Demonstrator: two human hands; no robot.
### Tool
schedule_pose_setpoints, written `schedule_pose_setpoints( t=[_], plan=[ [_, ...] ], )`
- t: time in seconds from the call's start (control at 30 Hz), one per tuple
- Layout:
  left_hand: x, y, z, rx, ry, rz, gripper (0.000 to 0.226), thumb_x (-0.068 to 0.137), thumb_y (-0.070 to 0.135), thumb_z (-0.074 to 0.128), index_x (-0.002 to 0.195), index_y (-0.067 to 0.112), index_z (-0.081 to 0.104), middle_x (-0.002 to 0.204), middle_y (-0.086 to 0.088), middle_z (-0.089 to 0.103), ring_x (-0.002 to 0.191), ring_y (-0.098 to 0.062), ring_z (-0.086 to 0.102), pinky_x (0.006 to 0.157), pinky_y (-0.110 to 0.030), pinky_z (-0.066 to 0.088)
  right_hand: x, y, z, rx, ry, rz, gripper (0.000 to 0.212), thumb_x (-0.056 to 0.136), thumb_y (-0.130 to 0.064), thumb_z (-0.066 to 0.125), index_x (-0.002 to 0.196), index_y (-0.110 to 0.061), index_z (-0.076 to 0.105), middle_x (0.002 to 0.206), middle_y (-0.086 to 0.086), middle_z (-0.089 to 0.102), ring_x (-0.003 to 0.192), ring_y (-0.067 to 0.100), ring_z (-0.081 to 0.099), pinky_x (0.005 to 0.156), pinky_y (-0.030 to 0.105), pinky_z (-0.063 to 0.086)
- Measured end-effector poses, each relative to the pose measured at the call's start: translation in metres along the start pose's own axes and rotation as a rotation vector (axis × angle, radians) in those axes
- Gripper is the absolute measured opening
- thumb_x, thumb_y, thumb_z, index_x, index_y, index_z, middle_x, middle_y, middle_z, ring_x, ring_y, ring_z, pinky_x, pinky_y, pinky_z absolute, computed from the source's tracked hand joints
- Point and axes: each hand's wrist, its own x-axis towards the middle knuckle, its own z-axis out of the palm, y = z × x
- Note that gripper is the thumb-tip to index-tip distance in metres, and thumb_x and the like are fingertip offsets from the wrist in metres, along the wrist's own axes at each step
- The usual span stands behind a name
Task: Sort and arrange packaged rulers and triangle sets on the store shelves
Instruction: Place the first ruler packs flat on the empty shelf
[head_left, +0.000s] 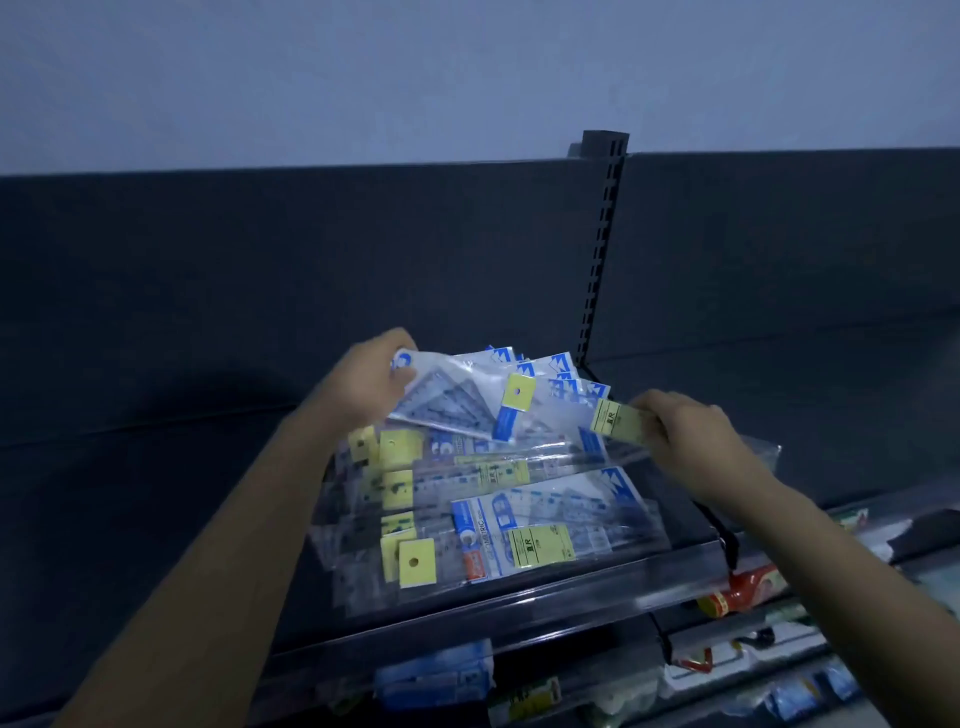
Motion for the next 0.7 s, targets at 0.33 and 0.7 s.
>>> schedule_pose_setpoints(
  t=[0.33, 0.7],
  plan=[
    [0.007, 0.054, -0.007, -0.311, 0.192, 0.248, 0.018, 0.094, 0.014, 0.048, 0.095, 0.030, 0.056, 0.092, 0.019, 0.059, 0.077, 0.010, 0.054, 0.056, -0.006, 0.040, -0.017, 0.001, 0.002, 0.104, 0.010, 0.059, 0.023, 0.091, -0.012, 0.047, 0.108, -0.013, 0.062, 0.099, 0.006, 0.061, 0.089, 0.026, 0.059, 0.075, 0.034, 0.044],
    [0.020, 0.144, 0.100, -0.401, -0.041, 0.206, 0.017, 0.095, 0.012, 0.050, 0.099, 0.027, 0.057, 0.091, 0.009, 0.060, 0.074, -0.008, 0.056, 0.057, -0.021, 0.044, -0.038, 0.089, -0.033, 0.189, 0.038, 0.031, 0.020, 0.083, -0.009, 0.056, 0.098, -0.015, 0.067, 0.086, -0.007, 0.060, 0.074, 0.008, 0.052, 0.064, 0.019, 0.035]
  ],
)
